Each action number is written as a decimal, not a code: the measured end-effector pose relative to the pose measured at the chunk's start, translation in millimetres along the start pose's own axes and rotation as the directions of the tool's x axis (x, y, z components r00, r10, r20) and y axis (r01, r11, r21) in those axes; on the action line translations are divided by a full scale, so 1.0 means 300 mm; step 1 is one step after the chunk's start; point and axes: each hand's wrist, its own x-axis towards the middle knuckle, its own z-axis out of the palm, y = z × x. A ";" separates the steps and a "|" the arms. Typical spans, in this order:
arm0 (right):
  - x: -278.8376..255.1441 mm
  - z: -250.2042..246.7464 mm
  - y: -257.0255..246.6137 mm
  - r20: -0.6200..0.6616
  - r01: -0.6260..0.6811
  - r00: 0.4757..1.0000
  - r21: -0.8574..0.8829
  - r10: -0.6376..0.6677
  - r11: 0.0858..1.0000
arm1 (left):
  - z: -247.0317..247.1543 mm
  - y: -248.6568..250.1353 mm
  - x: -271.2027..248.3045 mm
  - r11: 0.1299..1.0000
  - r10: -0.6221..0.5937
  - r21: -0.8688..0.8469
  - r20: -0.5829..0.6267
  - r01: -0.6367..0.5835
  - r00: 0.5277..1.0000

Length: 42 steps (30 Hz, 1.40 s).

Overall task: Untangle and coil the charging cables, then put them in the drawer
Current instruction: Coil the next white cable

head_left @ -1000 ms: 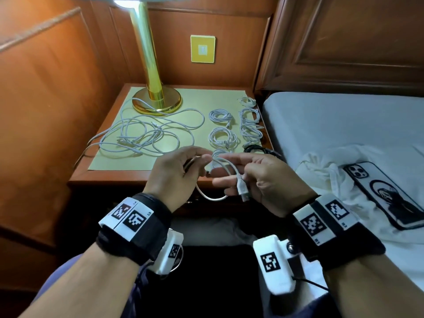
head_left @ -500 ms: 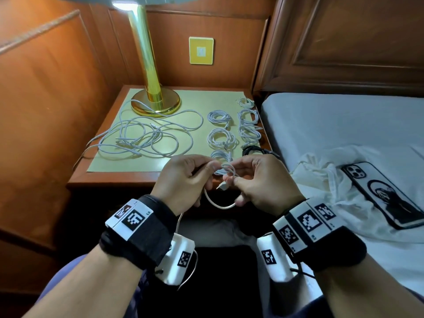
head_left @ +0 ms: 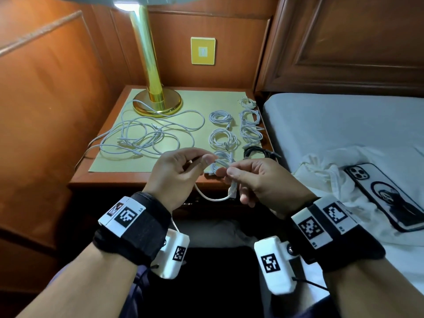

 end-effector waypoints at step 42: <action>-0.017 -0.098 -0.030 -0.350 0.153 0.937 0.380 -0.011 0.912 | -0.057 -0.041 0.042 0.985 0.000 0.174 0.023 -0.004 1.000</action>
